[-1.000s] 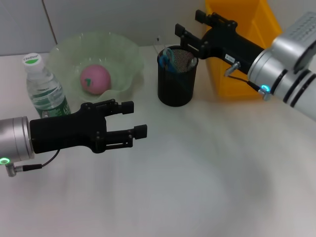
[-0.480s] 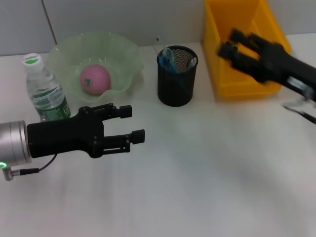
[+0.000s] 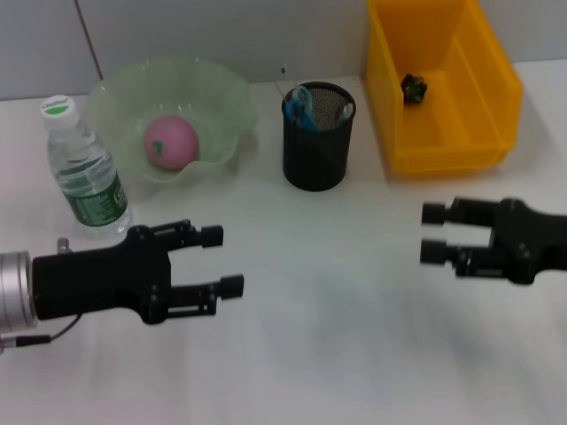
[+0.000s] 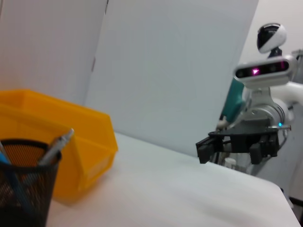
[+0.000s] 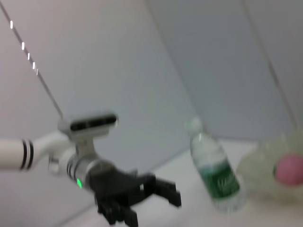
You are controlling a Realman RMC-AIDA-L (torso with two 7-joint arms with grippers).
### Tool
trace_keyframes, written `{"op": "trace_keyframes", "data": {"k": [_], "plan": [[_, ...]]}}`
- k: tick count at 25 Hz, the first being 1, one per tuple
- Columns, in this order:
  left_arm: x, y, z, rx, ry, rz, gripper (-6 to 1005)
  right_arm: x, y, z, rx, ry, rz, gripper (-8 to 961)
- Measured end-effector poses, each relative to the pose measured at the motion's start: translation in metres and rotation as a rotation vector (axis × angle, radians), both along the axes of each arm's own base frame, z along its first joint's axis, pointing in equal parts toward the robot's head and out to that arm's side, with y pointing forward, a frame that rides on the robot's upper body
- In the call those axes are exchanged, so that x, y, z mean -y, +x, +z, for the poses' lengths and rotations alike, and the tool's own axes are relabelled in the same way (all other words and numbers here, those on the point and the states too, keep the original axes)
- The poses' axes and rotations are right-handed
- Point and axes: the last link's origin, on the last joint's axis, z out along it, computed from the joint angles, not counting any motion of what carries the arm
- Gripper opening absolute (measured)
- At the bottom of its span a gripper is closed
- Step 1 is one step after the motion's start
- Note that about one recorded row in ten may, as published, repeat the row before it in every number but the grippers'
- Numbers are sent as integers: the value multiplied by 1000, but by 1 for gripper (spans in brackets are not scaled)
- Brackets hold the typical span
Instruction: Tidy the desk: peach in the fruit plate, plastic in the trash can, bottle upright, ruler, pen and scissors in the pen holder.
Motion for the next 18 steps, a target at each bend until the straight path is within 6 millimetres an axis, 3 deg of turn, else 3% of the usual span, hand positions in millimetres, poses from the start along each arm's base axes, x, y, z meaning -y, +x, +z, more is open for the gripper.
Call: {"op": "trace_keyframes", "data": {"k": [7, 18], "plan": [[5, -4, -5, -34, -33, -7, 792, -1, -3, -9, 34, -47, 16, 731], [7, -7, 4, -23, -50, -6, 792, -4, -9, -19, 43, -65, 31, 725]]}}
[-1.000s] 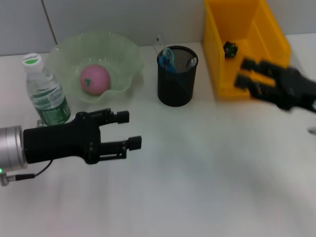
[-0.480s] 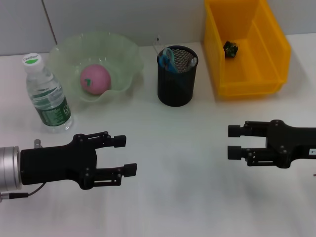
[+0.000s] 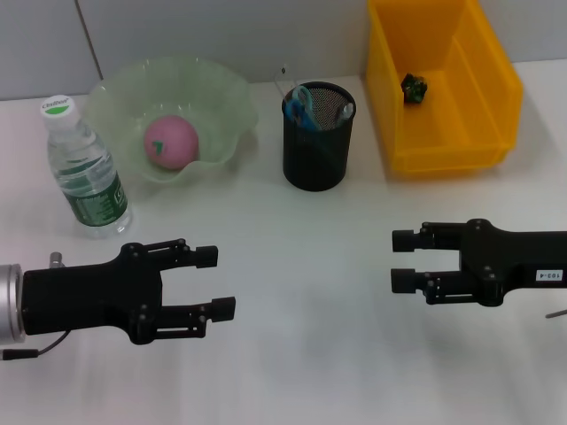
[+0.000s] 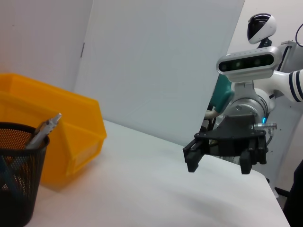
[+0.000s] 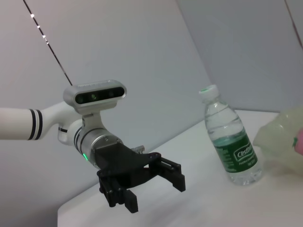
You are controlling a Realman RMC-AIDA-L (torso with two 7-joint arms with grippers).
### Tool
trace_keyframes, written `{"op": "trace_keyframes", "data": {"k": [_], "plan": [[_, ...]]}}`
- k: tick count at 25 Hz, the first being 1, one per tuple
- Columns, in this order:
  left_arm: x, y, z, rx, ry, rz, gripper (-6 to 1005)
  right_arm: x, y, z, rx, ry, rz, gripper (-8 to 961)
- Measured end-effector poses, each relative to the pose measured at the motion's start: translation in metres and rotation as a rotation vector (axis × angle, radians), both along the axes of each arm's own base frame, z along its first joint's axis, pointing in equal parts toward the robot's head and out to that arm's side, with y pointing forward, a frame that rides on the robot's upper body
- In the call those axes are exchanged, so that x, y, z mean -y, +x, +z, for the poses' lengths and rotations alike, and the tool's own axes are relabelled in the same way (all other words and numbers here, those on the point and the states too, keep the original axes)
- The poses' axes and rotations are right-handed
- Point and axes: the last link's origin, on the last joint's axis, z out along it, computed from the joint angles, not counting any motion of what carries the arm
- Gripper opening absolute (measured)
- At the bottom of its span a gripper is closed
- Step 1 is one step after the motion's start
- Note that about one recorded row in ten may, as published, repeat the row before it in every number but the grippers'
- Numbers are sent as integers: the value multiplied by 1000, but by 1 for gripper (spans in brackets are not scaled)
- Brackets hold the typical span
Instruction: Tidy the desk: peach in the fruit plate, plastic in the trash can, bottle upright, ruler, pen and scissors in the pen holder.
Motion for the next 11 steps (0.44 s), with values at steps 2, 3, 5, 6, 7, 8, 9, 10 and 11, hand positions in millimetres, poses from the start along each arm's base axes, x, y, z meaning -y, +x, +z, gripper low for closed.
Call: {"op": "trace_keyframes", "data": {"k": [2, 3, 5, 6, 7, 8, 9, 10, 11], "plan": [[0, 0, 0, 0, 0, 1, 792, 0, 0, 0, 4, -4, 2, 725], [0, -1, 0, 0, 0, 2, 792, 0, 0, 0, 4, -4, 2, 725], [1, -1, 0, -1, -1, 3, 792, -1, 0, 0, 5, -3, 3, 725], [1, -1, 0, -1, -1, 3, 792, -1, -1, 0, 6, -2, 3, 725], [1, -1, 0, -1, -1, 3, 792, -2, -1, -1, 8, -1, 4, 725], [1, -1, 0, -1, -1, 3, 792, -2, -1, -1, 8, -1, 4, 725], [1, -2, 1, -2, -2, 4, 792, -3, -2, -2, 7, -3, 5, 725], [1, -2, 1, -2, -2, 4, 792, -3, -2, -2, 7, -3, 5, 725], [1, -2, 1, -2, -2, 4, 792, -3, -2, -2, 8, -4, 5, 725]]}}
